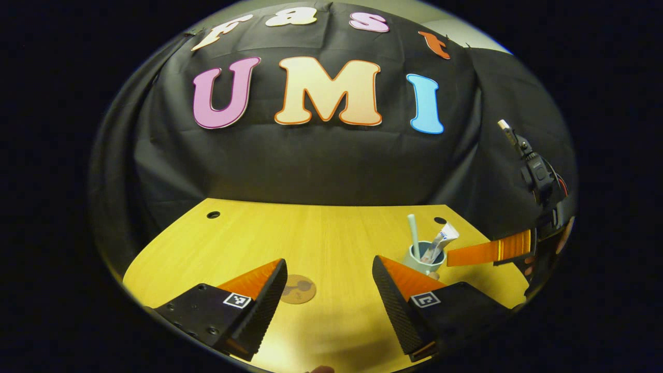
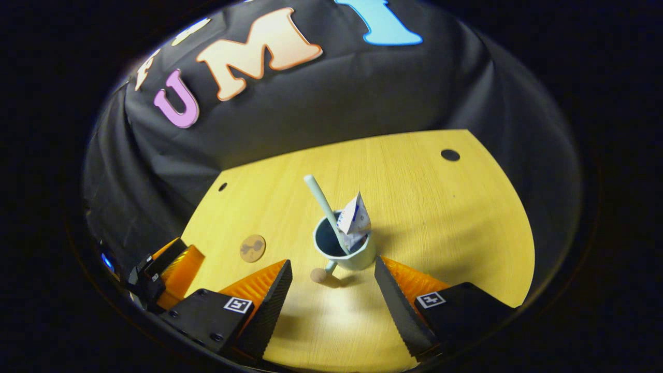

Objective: Put the toothbrush and toothpaste on the desktop into the cup, then pick up the cup and place it on the coaster on the desktop.

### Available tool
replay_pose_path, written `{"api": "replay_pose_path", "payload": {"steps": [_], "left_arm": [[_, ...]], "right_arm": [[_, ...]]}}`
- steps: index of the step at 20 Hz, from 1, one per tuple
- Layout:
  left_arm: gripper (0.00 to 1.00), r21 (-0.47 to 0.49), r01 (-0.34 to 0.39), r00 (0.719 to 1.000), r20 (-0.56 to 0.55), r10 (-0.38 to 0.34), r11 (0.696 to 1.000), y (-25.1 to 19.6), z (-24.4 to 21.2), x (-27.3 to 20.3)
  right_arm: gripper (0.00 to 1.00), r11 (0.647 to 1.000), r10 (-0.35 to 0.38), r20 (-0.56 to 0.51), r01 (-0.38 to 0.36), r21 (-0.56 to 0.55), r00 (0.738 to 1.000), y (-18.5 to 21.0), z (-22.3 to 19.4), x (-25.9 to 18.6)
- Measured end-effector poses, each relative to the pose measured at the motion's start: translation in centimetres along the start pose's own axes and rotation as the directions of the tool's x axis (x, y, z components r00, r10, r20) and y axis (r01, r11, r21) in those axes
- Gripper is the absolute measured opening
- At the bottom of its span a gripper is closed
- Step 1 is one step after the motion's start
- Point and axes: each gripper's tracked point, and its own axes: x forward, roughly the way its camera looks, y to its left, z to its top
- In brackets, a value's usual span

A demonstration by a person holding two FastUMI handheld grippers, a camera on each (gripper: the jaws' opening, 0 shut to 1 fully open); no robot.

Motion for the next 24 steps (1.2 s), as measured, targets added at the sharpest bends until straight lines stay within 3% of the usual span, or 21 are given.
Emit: {"api": "replay_pose_path", "payload": {"steps": [2, 3, 4, 6, 9, 10, 12, 13, 14, 15, 18, 19, 20, 22, 24], "left_arm": [[0.95, -0.007, -0.018, 1.0, -0.002, 0.018, 1.0, 2.1, -0.4, -0.8], [0.95, -0.017, -0.026, 1.0, -0.004, 0.026, 1.0, 3.0, -0.5, -0.9], [0.95, -0.029, -0.035, 0.999, -0.01, 0.034, 0.999, 4.0, -1.0, -1.2], [0.95, -0.055, -0.051, 0.998, -0.03, 0.05, 0.997, 5.8, -2.0, -1.5], [0.95, -0.073, -0.082, 0.995, -0.068, 0.077, 0.994, 8.4, -3.4, -1.6], [0.95, -0.077, -0.092, 0.994, -0.071, 0.087, 0.993, 9.5, -3.6, -1.6], [0.95, -0.081, -0.107, 0.992, -0.074, 0.101, 0.991, 10.9, -4.0, -1.8], [0.95, -0.082, -0.113, 0.991, -0.08, 0.106, 0.99, 11.6, -4.1, -1.8], [0.95, -0.083, -0.117, 0.99, -0.085, 0.11, 0.99, 12.2, -4.3, -1.9], [0.95, -0.086, -0.122, 0.989, -0.09, 0.114, 0.989, 12.6, -4.5, -1.9], [0.95, -0.092, -0.136, 0.987, -0.102, 0.126, 0.987, 14.4, -4.9, -1.9], [0.95, -0.093, -0.14, 0.986, -0.106, 0.13, 0.986, 14.8, -5.1, -1.7], [0.95, -0.092, -0.143, 0.985, -0.111, 0.133, 0.985, 15.1, -5.2, -1.7], [0.95, -0.088, -0.144, 0.984, -0.113, 0.134, 0.986, 15.7, -5.3, -1.5], [0.95, -0.085, -0.14, 0.985, -0.116, 0.13, 0.987, 15.8, -5.2, -1.3]], "right_arm": [[0.99, 0.999, -0.033, -0.068, 0.034, 0.012, 0.997, -0.4, -0.7, 0.6], [0.94, 0.999, -0.042, -0.093, 0.044, 0.022, 0.995, -0.5, -0.9, 1.1], [0.98, 0.998, -0.05, -0.116, 0.054, 0.03, 0.992, -0.5, -1.1, 1.3], [0.94, 0.996, -0.07, -0.147, 0.077, 0.045, 0.987, -0.6, -1.2, 2.3], [0.94, 0.992, -0.091, -0.2, 0.105, 0.065, 0.976, -0.4, -1.6, 3.9], [0.98, 0.992, -0.09, -0.218, 0.107, 0.068, 0.972, -0.2, -1.9, 4.6], [0.94, 0.99, -0.107, -0.262, 0.129, 0.066, 0.959, -0.2, -2.8, 5.6], [0.98, 0.988, -0.121, -0.279, 0.142, 0.057, 0.953, -0.3, -3.1, 6.3], [0.94, 0.988, -0.134, -0.288, 0.152, 0.041, 0.948, -0.4, -3.3, 6.8], [0.99, 0.987, -0.139, -0.302, 0.157, 0.036, 0.943, -0.3, -3.5, 7.2], [0.98, 0.982, -0.176, -0.326, 0.187, 0.004, 0.929, -0.9, -4.1, 8.4], [0.94, 0.981, -0.182, -0.326, 0.192, -0.001, 0.928, -1.1, -4.1, 8.8], [0.97, 0.979, -0.195, -0.327, 0.202, -0.012, 0.925, -1.4, -4.2, 8.9], [0.82, 0.978, -0.206, -0.325, 0.209, -0.027, 0.923, -1.7, -4.2, 9.0], [0.82, 0.98, -0.198, -0.337, 0.198, -0.035, 0.92, -1.5, -4.4, 8.9]]}}
